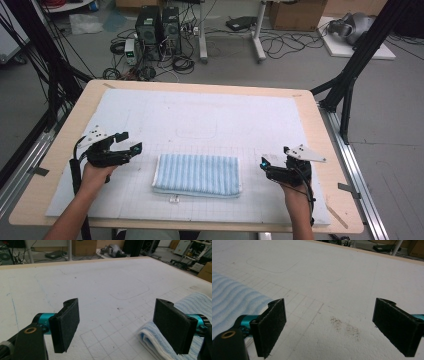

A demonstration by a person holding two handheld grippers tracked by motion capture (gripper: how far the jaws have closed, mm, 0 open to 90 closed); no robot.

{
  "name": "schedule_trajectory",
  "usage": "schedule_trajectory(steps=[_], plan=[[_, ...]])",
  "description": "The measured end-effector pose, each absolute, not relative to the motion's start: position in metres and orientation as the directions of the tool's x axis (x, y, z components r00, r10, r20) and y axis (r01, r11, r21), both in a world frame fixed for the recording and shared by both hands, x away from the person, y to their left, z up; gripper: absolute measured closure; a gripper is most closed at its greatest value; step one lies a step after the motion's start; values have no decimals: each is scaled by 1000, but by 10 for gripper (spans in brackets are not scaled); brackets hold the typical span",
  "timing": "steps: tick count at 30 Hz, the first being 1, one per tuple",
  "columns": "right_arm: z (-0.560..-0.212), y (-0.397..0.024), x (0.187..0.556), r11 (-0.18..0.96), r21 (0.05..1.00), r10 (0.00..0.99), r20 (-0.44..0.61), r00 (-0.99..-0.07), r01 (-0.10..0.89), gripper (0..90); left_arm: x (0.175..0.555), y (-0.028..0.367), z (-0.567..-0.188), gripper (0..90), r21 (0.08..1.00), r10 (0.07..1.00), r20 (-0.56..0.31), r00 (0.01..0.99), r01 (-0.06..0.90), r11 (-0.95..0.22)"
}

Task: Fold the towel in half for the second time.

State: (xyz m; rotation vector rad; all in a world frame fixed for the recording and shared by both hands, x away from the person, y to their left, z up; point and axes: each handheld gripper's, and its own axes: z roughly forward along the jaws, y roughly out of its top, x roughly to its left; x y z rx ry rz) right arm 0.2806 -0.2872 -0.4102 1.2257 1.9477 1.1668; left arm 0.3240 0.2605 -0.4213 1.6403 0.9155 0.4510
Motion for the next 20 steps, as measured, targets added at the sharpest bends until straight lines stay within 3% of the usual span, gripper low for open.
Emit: schedule_trajectory(steps=[20], plan=[[-415,-293,283,185,875,910,20,-414,448,108,324,262,-423,224,939,771,-180,610,339,-49]])
